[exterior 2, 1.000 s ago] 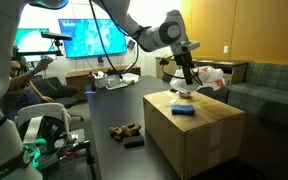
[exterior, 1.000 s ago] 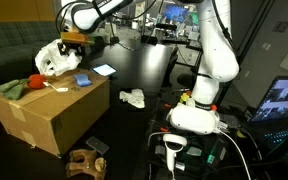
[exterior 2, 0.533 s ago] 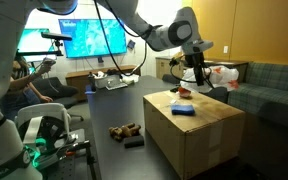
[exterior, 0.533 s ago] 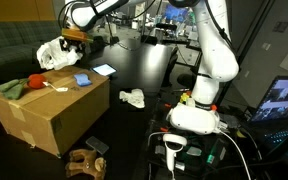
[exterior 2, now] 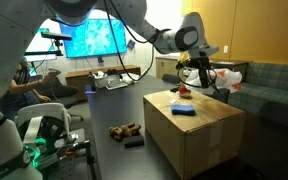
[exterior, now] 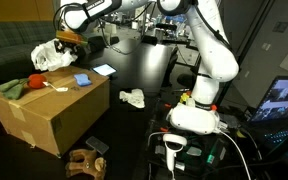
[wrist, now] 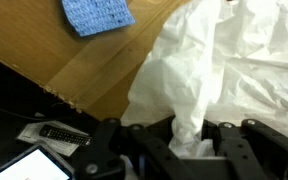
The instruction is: Put the objects on the table on top of the box and put the objects on the box on the table
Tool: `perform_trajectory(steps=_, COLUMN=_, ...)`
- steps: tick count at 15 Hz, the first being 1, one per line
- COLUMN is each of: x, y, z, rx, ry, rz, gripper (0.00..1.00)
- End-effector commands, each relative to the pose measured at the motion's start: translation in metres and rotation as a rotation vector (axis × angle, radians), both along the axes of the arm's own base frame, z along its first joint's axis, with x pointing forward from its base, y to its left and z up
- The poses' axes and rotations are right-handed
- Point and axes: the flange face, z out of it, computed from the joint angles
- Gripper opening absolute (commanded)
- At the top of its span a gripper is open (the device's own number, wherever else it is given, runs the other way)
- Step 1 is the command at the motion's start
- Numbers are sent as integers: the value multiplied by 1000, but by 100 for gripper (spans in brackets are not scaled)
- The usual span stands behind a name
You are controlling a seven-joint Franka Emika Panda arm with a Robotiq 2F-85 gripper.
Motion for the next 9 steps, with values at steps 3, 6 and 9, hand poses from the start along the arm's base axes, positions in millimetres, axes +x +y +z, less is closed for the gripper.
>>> perform_trajectory(steps=3, x=35, y=-11, z=-29, rx=55, ry=37, rz=12, gripper=0)
perform_trajectory(steps=6, x=42, y=-21, z=-45, rx=65, ry=66, rz=-3, gripper=0)
perform_trajectory(steps=9, x=47, y=-30, z=-55, rx=76, ry=88, rz=-21, gripper=0)
